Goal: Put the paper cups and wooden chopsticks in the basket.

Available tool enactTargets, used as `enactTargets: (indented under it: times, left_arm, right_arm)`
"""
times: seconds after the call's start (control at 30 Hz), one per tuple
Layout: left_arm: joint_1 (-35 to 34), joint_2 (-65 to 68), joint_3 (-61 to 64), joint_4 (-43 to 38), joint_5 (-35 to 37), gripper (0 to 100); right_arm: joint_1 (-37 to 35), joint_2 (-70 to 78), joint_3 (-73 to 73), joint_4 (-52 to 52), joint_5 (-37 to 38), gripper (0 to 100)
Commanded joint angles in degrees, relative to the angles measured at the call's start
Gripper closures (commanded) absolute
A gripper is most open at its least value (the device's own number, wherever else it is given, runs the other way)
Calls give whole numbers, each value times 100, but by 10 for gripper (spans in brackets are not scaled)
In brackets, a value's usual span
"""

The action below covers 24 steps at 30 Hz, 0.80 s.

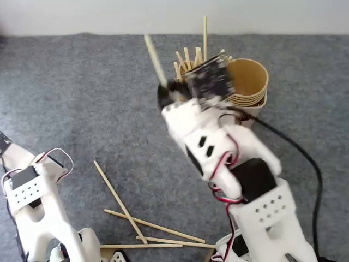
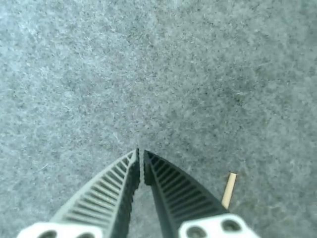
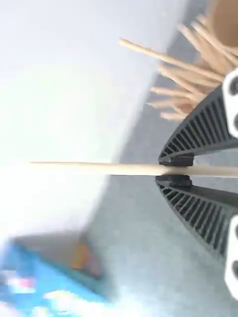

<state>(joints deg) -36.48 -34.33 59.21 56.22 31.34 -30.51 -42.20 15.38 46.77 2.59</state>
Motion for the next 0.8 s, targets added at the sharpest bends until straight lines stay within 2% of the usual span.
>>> enactTargets:
  times: [0.0, 0.2, 0.4, 0.53, 0.63, 0.77]
  left_arm:
    - [53, -176, -31, -88, -44, 986]
    - [53, -176, -31, -88, -44, 986]
    - [53, -167, -22, -88, -44, 986]
    - [53, -167, -22, -88, -44, 986]
    - [53, -167, -22, -88, -44, 986]
    - [53, -167, -22, -88, -44, 986]
  right_arm:
    - [400, 198, -624, -945, 35, 991]
    - [1068, 462, -70, -3134, 26, 991]
    - [1174, 505, 1442, -4699, 62, 991]
    - [1174, 505, 2338, -5042, 62, 991]
    - [1165, 497, 2752, -4866, 70, 980]
    - [1165, 330, 2637, -4374, 527, 824]
